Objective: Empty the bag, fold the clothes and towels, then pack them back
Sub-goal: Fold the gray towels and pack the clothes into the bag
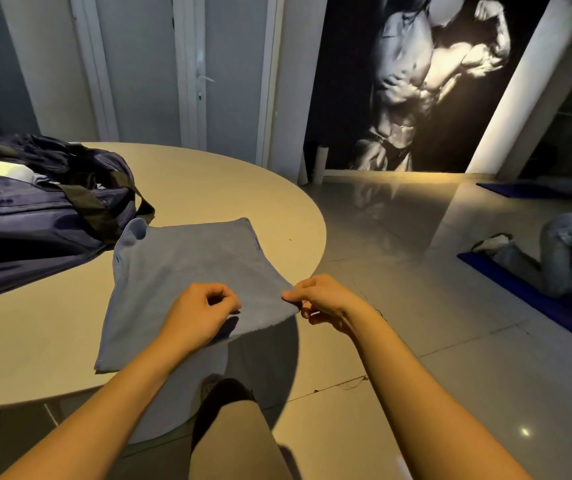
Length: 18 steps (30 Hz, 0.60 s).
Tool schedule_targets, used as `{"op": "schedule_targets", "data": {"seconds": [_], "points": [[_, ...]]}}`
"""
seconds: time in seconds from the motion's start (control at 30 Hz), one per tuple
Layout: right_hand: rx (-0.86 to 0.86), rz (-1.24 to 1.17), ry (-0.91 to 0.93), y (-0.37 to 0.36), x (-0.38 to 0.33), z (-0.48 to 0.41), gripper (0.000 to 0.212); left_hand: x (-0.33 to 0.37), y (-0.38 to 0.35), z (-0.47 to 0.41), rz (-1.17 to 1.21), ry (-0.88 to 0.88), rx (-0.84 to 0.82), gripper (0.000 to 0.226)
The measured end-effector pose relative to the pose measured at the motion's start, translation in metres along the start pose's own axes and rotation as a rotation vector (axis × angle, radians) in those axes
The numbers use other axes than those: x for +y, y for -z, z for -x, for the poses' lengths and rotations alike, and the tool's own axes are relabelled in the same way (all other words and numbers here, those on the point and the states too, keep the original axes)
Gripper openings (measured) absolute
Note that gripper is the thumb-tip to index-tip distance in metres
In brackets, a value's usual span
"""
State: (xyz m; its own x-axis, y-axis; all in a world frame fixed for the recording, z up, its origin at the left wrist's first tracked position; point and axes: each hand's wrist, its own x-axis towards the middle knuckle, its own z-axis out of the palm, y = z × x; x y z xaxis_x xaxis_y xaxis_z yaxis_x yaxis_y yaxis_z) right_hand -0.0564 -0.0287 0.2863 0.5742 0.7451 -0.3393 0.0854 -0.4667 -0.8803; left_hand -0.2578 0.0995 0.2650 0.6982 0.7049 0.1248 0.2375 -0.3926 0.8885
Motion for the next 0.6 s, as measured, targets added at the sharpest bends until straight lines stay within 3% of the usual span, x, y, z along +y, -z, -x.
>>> {"op": "schedule_targets", "data": {"seconds": [0.13,0.2,0.27,0.33,0.4,0.47,0.53,0.6], "points": [[0.082,-0.004,0.011,-0.002,0.006,0.006,0.023,0.002,-0.001,0.002,-0.008,-0.020,-0.005,0.018],[0.097,-0.094,-0.006,-0.007,0.008,0.009,0.025,0.002,0.003,0.004,0.017,-0.033,-0.016,0.015],[0.069,-0.232,-0.059,-0.012,0.010,0.012,0.027,-0.005,0.014,0.009,-0.111,-0.088,0.027,0.007],[0.044,-0.357,-0.107,-0.013,0.011,0.015,0.022,-0.018,0.029,0.017,-0.508,-0.131,0.089,0.042],[0.043,-0.457,-0.132,-0.013,0.015,0.014,0.020,-0.032,0.045,0.027,-0.816,-0.043,0.055,0.073],[0.059,-0.505,-0.143,-0.011,0.020,0.014,0.021,-0.041,0.058,0.040,-0.903,0.057,-0.025,0.090],[0.079,-0.508,-0.140,-0.010,0.025,0.014,0.018,-0.047,0.064,0.052,-0.916,0.065,-0.053,0.107],[0.112,-0.516,-0.128,-0.010,0.030,0.015,0.014,-0.052,0.070,0.063,-0.936,0.025,-0.052,0.109]]}}
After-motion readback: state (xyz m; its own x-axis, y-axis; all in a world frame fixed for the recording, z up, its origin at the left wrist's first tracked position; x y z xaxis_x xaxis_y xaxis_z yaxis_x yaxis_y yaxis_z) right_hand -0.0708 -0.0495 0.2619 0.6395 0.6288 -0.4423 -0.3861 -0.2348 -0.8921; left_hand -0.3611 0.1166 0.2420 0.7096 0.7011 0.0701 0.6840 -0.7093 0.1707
